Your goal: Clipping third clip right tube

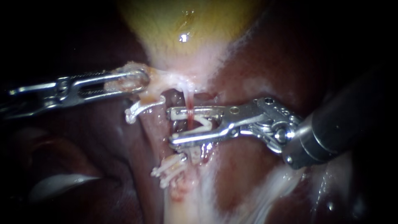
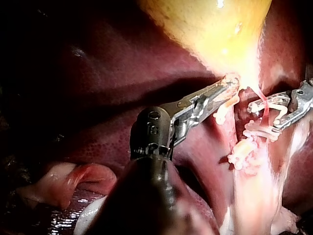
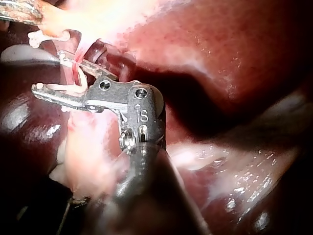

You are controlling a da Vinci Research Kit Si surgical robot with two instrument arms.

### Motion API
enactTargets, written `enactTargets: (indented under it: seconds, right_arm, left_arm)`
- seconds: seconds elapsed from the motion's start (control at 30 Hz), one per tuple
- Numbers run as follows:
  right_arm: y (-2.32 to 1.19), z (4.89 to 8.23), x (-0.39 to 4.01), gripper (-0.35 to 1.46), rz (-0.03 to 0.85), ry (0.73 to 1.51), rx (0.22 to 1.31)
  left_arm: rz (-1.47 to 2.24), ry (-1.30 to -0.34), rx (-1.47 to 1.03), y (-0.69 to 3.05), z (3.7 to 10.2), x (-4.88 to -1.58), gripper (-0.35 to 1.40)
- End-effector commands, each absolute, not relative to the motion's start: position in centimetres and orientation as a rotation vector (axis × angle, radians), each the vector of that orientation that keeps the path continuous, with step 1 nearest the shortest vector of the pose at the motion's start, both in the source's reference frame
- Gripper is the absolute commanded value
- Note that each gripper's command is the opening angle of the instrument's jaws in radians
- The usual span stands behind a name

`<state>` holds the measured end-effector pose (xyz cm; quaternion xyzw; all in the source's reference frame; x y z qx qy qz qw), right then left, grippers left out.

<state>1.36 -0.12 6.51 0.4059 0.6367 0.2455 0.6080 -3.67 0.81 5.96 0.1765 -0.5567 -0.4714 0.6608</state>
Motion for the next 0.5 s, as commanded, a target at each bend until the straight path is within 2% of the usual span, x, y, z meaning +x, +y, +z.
enactTargets:
  seconds: [0.03, 0.2, 0.37, 0.5]
  right_arm:
    - [-0.12, 6.50, 1.35, 0.43, 0.568, 1.471, 0.937]
    - [-0.07, 6.48, 1.35, 0.24, 0.586, 1.467, 0.924]
    - [-0.04, 6.47, 1.32, -0.31, 0.613, 1.461, 0.897]
    - [-0.02, 6.49, 1.30, -0.35, 0.620, 1.459, 0.891]
  left_arm:
    - [-1.066, -1.259, 0.399, 0.81, 5.96, -3.67, -0.35]
    - [-1.066, -1.259, 0.399, 0.81, 5.96, -3.67, -0.35]
    - [-1.066, -1.259, 0.399, 0.81, 5.96, -3.67, -0.35]
    - [-1.066, -1.259, 0.400, 0.81, 5.96, -3.67, -0.35]
